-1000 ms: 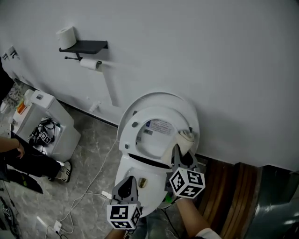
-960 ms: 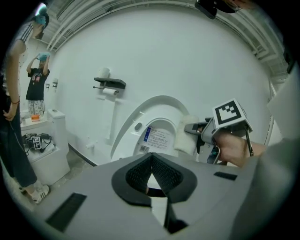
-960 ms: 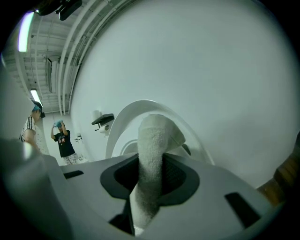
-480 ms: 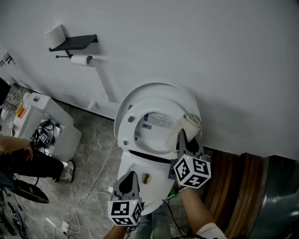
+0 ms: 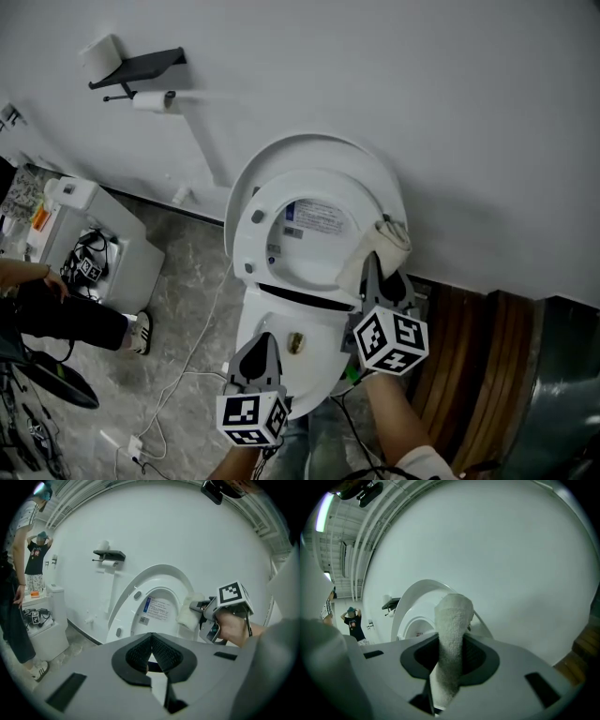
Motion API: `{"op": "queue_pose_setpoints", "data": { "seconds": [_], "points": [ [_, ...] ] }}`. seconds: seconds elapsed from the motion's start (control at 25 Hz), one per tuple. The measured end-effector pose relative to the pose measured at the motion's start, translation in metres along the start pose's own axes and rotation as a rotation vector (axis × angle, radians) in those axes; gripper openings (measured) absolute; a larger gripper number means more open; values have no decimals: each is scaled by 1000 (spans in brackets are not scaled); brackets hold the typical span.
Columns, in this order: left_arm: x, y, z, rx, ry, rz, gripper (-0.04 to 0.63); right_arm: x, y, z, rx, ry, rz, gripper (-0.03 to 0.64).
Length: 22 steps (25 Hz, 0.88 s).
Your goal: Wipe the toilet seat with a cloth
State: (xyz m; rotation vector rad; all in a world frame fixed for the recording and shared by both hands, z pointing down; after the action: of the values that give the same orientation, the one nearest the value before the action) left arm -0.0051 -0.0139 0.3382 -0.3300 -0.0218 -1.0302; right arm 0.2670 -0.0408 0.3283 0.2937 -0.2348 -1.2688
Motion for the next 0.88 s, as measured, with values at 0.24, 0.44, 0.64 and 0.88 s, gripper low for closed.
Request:
{"op": "queue_pose_setpoints", "data": {
  "seconds": [0.24, 0.44, 0.64, 0.88],
  "points": [
    [-9, -1, 13, 2, -2, -4, 11, -18, 18, 22, 11, -11, 55, 100],
    [-14, -4, 40, -16, -29, -6, 10, -30, 39, 51, -22, -33, 94, 100],
    [-15, -6, 58, -29, -40, -10, 9, -37, 52, 69, -53, -18, 83, 100],
    [-15, -9, 70, -39, -47, -17, 9, -44, 57, 94, -47, -25, 83, 100]
  ]
}}
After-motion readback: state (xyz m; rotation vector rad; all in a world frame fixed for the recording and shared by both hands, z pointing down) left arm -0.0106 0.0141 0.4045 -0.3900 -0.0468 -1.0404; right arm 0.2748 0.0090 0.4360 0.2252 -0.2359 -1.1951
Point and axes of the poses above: the fingertips, and each gripper's own axes: x forward along the fingers, y to its right, z out of its underside, the point moved 10 cm from there along -x, backward along the fingers, and after that the axes turned 11 degrees about y, right-handed, at the moved point
